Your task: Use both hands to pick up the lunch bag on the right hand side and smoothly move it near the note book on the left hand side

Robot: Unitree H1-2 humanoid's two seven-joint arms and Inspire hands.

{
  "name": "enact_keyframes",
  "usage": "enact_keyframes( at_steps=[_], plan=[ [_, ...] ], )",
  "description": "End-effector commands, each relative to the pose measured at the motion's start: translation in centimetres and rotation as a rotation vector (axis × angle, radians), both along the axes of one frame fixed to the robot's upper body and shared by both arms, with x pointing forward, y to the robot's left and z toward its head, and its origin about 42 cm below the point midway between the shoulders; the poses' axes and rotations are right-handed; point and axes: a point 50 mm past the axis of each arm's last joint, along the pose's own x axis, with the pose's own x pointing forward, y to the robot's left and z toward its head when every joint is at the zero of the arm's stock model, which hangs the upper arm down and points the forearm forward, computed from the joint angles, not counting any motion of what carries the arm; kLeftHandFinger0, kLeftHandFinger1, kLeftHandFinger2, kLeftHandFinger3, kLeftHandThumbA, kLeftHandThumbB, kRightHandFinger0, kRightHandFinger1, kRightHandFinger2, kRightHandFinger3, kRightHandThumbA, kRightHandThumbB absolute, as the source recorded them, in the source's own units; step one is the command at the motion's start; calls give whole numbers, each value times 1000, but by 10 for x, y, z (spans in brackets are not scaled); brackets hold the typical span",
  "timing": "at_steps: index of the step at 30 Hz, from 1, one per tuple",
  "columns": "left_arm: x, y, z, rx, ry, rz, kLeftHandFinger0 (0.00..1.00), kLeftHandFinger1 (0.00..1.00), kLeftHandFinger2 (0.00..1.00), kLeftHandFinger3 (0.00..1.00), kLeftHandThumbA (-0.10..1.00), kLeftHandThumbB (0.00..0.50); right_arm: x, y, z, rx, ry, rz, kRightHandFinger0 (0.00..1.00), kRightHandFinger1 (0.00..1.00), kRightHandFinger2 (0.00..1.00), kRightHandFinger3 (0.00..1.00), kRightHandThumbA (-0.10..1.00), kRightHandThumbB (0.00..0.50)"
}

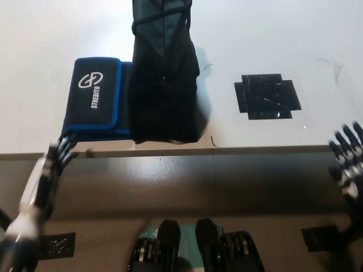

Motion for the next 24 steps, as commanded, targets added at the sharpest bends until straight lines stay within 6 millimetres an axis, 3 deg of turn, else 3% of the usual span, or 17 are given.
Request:
enact_keyframes(
  at_steps=[1,6,10,11,15,18,23,24],
  plan=[
    [-17,23,13,50,-144,-46,1000,1000,1000,1000,1000,111,-6,-3,13,-111,-84,-62,1000,1000,1000,1000,1000,190],
    [-14,31,-8,27,-81,-4,1000,1000,1000,1000,1000,111,4,4,-11,-60,-30,-61,1000,1000,1000,1000,1000,136],
    [-10,31,-17,42,-61,0,1000,1000,1000,1000,993,94,7,5,-19,-77,4,-65,1000,1000,1000,1000,1000,158],
    [-9,31,-17,47,-60,-5,1000,1000,1000,1000,995,86,9,6,-21,-83,5,-64,1000,1000,1000,1000,1000,129],
    [-11,33,-22,75,-47,-5,1000,1000,1000,1000,1000,70,11,3,-28,-106,21,-73,970,1000,1000,1000,1000,112],
    [-12,35,-29,87,-30,-5,1000,1000,1000,1000,1000,101,10,-1,-34,-117,39,-76,989,1000,1000,1000,1000,109],
    [-16,34,-38,99,-9,-17,1000,1000,1000,1000,1000,79,9,-3,-36,-96,59,-80,968,1000,1000,1000,1000,94],
    [-17,34,-39,104,-9,-19,1000,1000,1000,1000,1000,106,9,-2,-35,-92,63,-77,978,1000,1000,1000,1000,75]
  ],
)
